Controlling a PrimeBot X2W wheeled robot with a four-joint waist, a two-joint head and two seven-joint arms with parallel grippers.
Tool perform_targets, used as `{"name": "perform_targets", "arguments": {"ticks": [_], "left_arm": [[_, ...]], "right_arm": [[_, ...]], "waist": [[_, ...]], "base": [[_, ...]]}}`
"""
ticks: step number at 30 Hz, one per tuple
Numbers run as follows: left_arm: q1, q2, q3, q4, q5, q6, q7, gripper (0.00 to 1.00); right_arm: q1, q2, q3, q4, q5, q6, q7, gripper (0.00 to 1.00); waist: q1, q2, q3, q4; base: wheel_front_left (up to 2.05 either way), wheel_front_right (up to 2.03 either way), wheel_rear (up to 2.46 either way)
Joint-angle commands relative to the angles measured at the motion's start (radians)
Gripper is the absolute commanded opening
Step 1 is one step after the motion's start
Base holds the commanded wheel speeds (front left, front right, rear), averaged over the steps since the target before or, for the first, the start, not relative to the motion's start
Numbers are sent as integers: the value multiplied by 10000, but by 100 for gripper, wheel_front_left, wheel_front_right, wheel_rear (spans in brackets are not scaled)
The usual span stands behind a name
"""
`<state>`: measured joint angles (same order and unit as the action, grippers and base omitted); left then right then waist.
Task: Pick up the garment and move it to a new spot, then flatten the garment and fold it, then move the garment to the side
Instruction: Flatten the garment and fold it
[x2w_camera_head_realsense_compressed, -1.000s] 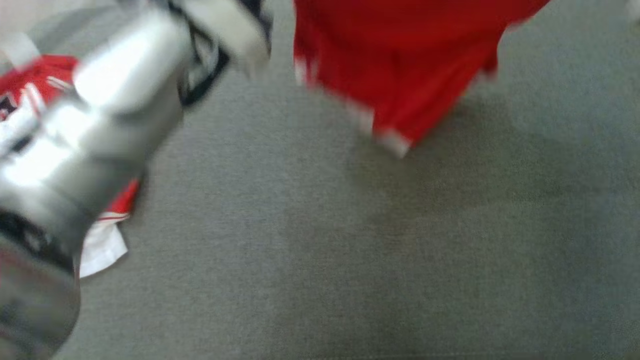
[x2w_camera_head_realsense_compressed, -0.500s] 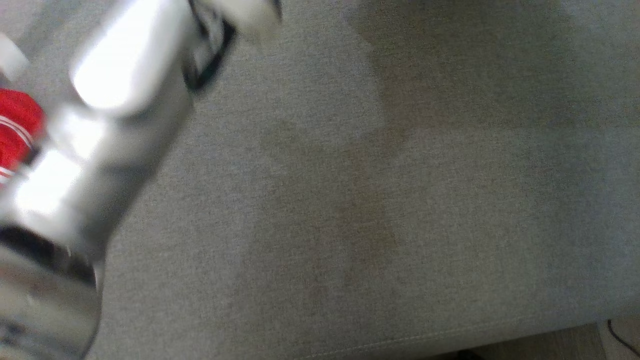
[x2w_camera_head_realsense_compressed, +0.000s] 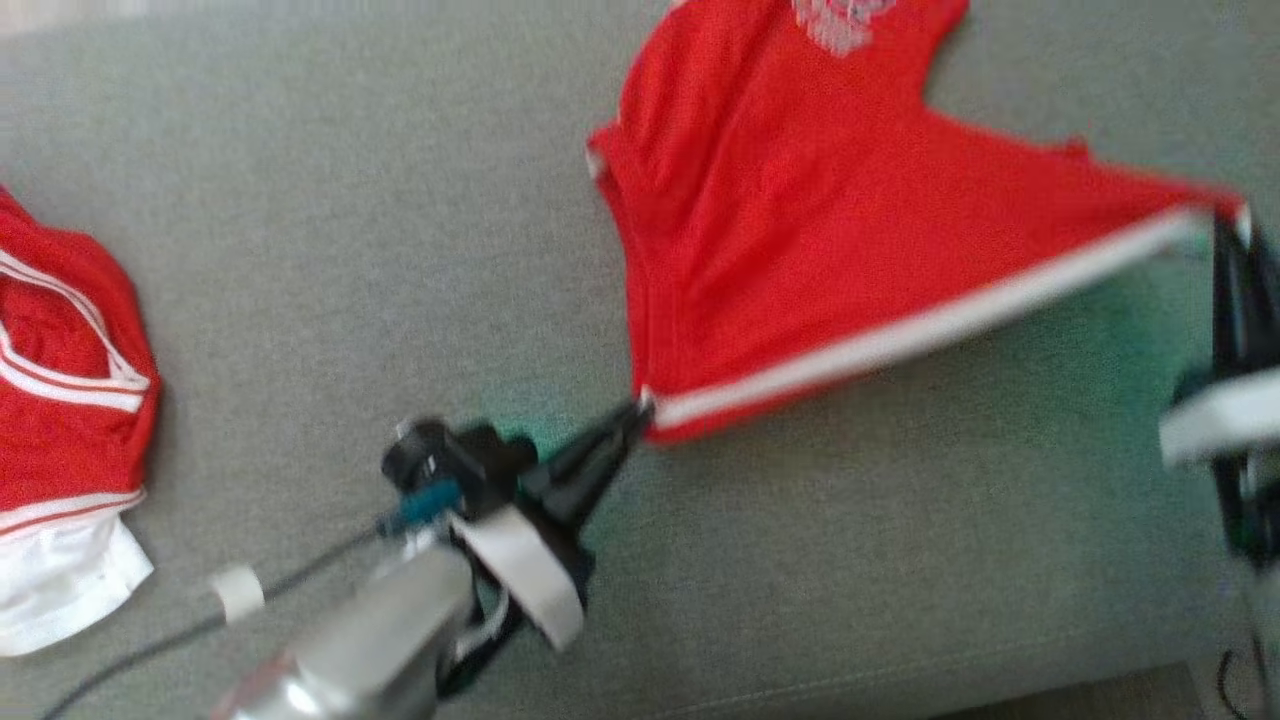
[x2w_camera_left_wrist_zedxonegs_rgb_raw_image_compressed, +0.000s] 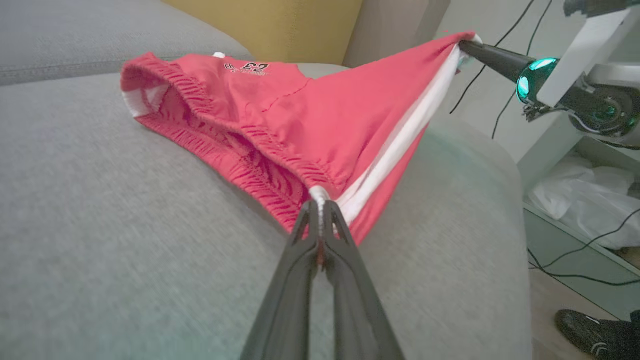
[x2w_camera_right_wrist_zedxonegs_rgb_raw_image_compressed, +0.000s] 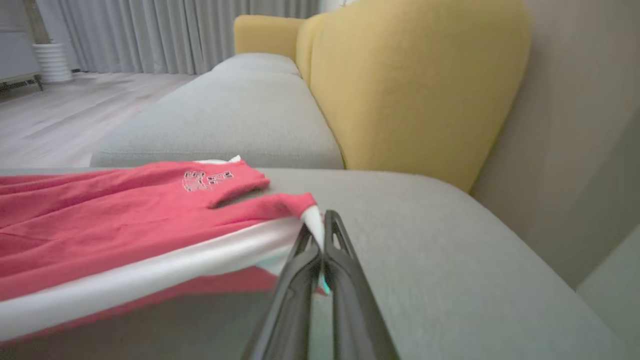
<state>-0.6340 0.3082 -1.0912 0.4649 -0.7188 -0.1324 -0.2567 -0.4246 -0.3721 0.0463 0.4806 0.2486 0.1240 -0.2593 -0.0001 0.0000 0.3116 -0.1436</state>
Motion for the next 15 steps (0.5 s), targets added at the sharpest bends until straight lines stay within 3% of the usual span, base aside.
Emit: {"name": "perform_targets", "arguments": {"ticks": [1, 3, 8, 12, 15], "left_arm": [[33, 216, 471, -349, 125, 19, -50, 0], [1039, 294, 546, -572, 562, 122, -51, 0], [2453, 457, 849, -1284, 491, 211, -51, 0], [3111, 662, 1032, -1966, 285, 194, -51, 0], [3182, 532, 1185, -2323, -10, 178, -51, 0]], "right_arm": [[530, -62, -220, -572, 112, 67, 2, 0], [2185, 129, -927, -1671, 114, 67, 407, 0], [4425, 448, -2275, -4166, -31, 67, 1499, 0], [5370, 848, -2836, -6004, -114, 67, 2487, 0], [5395, 988, -2936, -6656, -127, 67, 3065, 0]], "waist": [[1, 0, -368, 21], [1, 0, -800, -10], [1, 0, -1400, -115], [1, 0, -1823, -178], [1, 0, -1977, -128]], "base": [[0, 0, 0], [0, 0, 0], [0, 0, 0], [0, 0, 0], [0, 0, 0]]}}
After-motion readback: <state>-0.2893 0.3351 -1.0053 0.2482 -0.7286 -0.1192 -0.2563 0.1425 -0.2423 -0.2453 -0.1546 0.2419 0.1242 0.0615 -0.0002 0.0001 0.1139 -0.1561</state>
